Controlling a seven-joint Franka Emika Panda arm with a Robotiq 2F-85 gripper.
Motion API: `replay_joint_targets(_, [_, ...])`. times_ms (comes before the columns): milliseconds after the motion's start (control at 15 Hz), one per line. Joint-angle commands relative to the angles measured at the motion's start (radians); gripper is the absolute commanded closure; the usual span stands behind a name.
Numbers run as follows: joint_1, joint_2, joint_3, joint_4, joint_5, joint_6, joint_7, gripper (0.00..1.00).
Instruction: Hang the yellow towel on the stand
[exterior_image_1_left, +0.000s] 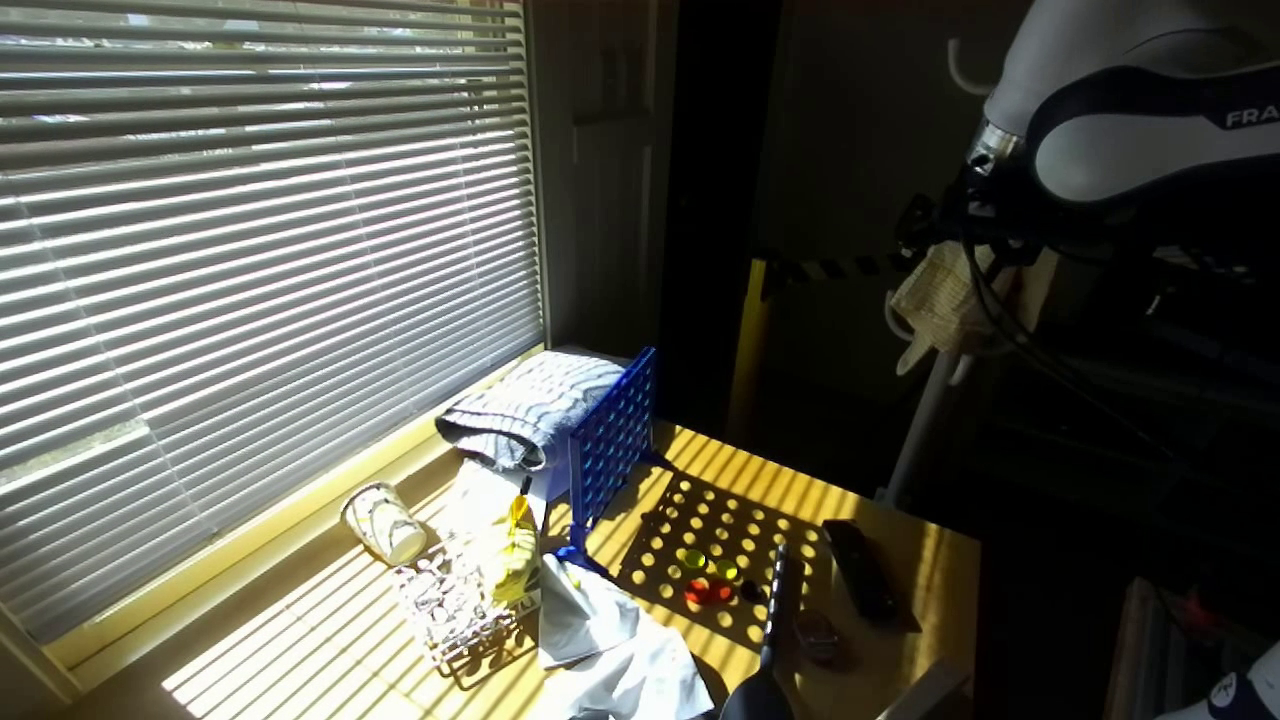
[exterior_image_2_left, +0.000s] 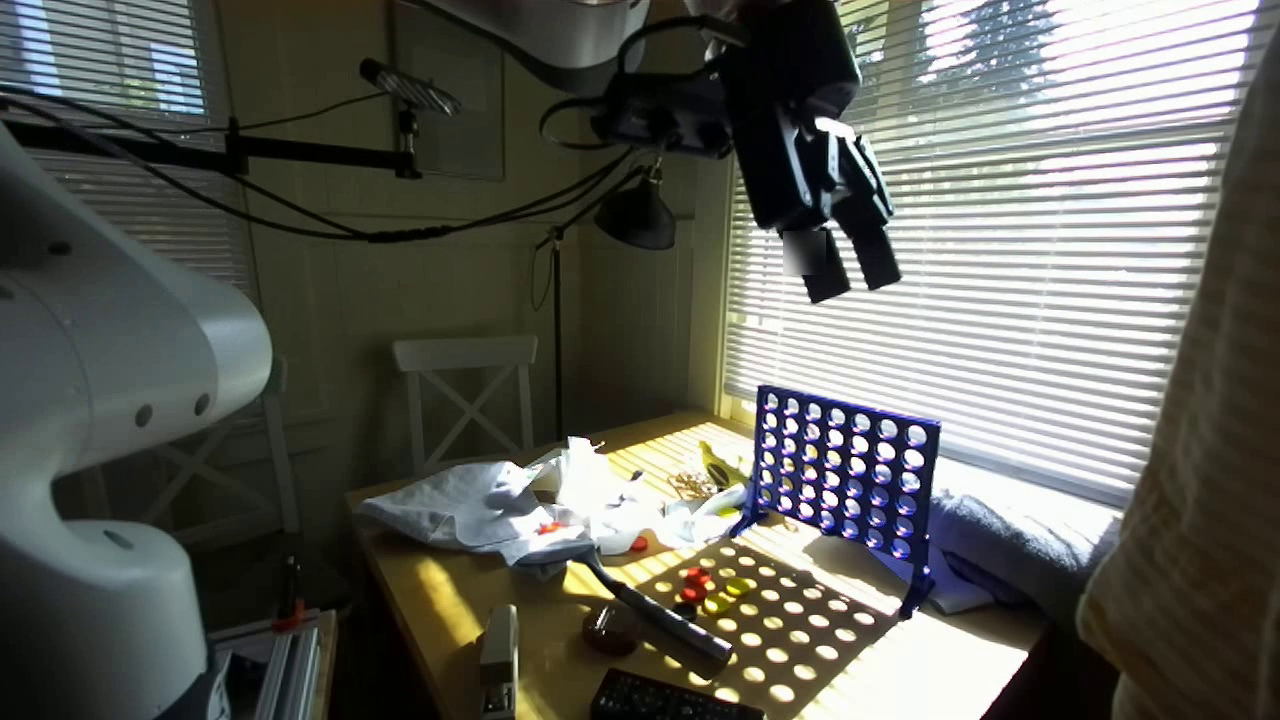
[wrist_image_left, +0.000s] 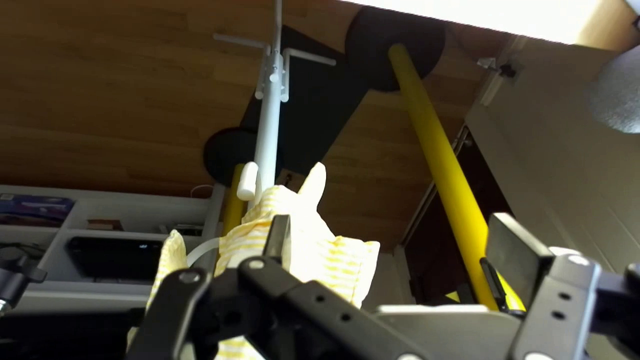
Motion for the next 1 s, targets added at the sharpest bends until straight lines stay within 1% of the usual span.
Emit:
replay_joint_targets(0, [0.139, 0.079, -0.093, 0.043, -0.059, -0.065, 0.076, 0.00])
replay_joint_targets(200, [0.242, 0.108, -0.162, 0.046, -0.073, -0.088, 0.100, 0.00])
replay_joint_targets(400, [0.335, 0.130, -0.223, 0.045, -0.056, -0.101, 0.082, 0.00])
replay_joint_targets(600, [0.394, 0.146, -0.257, 0.048, -0.064, -0.111, 0.073, 0.00])
replay_joint_targets(933, [0.475, 0.162, -0.303, 0.044, -0.034, -0.120, 0.024, 0.00])
